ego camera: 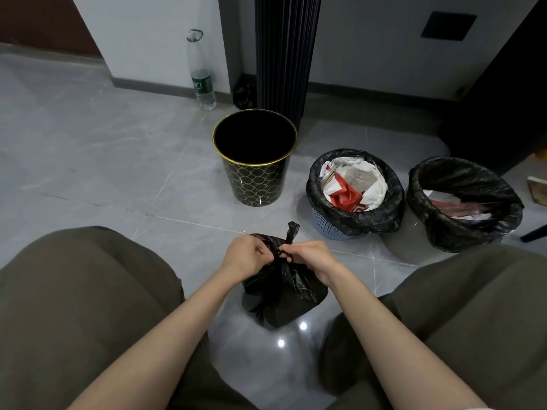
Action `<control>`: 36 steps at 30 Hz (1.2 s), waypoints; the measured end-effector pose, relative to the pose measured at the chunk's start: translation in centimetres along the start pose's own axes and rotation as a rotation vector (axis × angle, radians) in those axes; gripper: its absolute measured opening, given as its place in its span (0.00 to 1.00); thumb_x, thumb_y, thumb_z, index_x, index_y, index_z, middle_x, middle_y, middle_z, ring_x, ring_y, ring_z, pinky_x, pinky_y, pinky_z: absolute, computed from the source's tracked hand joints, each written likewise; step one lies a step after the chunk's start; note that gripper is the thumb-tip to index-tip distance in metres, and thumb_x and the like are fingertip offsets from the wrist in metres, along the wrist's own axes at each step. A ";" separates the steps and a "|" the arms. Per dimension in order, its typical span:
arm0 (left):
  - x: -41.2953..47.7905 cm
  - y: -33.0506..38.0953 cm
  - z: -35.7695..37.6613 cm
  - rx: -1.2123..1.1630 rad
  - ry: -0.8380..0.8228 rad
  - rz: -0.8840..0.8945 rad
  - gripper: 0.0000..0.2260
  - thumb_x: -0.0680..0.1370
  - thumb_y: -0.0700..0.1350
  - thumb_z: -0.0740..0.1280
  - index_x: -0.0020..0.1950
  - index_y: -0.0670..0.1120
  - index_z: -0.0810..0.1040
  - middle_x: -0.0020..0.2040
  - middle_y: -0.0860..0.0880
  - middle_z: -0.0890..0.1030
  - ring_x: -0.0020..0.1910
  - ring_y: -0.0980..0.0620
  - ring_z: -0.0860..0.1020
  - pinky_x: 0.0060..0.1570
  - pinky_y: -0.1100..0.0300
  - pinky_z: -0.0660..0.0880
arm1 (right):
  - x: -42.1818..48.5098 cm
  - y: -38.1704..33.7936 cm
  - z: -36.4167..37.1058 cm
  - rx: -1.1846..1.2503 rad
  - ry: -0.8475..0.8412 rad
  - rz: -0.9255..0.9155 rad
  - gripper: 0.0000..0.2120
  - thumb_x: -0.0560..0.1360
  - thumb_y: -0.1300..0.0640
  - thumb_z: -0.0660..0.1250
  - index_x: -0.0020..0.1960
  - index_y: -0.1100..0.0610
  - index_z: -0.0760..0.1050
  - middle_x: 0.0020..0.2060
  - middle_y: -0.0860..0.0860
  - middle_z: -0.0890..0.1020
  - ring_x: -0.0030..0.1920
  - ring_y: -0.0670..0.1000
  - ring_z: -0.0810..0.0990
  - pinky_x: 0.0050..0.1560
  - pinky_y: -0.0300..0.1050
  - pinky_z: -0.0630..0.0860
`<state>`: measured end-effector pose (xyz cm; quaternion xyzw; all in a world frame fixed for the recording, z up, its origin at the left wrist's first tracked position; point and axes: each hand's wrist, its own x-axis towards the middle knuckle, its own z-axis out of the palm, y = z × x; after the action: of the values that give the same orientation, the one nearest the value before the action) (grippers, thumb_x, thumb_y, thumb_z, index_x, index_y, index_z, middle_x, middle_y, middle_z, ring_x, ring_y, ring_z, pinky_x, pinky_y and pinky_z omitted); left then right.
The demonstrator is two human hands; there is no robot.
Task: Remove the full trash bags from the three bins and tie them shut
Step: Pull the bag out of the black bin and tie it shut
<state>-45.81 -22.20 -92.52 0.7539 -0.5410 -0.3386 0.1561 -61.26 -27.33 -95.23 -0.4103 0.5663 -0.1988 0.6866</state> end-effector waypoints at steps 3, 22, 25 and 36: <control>0.1 -0.9 0.6 -0.101 -0.079 -0.085 0.04 0.71 0.40 0.71 0.43 0.42 0.85 0.34 0.52 0.82 0.34 0.59 0.78 0.42 0.64 0.75 | 0.5 -0.2 -0.3 0.071 -0.009 0.112 0.06 0.68 0.65 0.74 0.44 0.67 0.82 0.33 0.54 0.84 0.31 0.46 0.80 0.47 0.36 0.80; -0.5 -1.4 3.0 0.134 -0.190 -0.132 0.05 0.73 0.47 0.67 0.41 0.48 0.81 0.46 0.46 0.84 0.51 0.46 0.81 0.47 0.60 0.74 | -1.6 -0.8 0.5 -1.030 0.059 -0.502 0.10 0.67 0.64 0.68 0.41 0.53 0.84 0.38 0.50 0.86 0.42 0.50 0.82 0.49 0.39 0.74; 0.0 0.3 1.1 0.324 0.038 0.037 0.08 0.74 0.51 0.64 0.43 0.48 0.78 0.49 0.47 0.81 0.52 0.45 0.78 0.48 0.55 0.75 | -1.7 0.0 0.3 -1.257 0.161 -0.756 0.10 0.64 0.66 0.69 0.38 0.52 0.82 0.34 0.49 0.85 0.38 0.52 0.82 0.48 0.40 0.68; 3.1 -2.6 1.1 0.307 -0.281 0.246 0.22 0.80 0.44 0.51 0.73 0.61 0.60 0.76 0.55 0.60 0.77 0.48 0.50 0.73 0.43 0.53 | -0.1 2.8 -0.5 -1.147 0.255 -1.350 0.05 0.68 0.66 0.70 0.37 0.57 0.78 0.37 0.49 0.82 0.34 0.52 0.77 0.37 0.42 0.72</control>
<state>-44.09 -23.91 -95.93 0.6428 -0.6902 -0.3323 0.0028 -62.29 -25.76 -97.38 -0.9112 0.2885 -0.2909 0.0442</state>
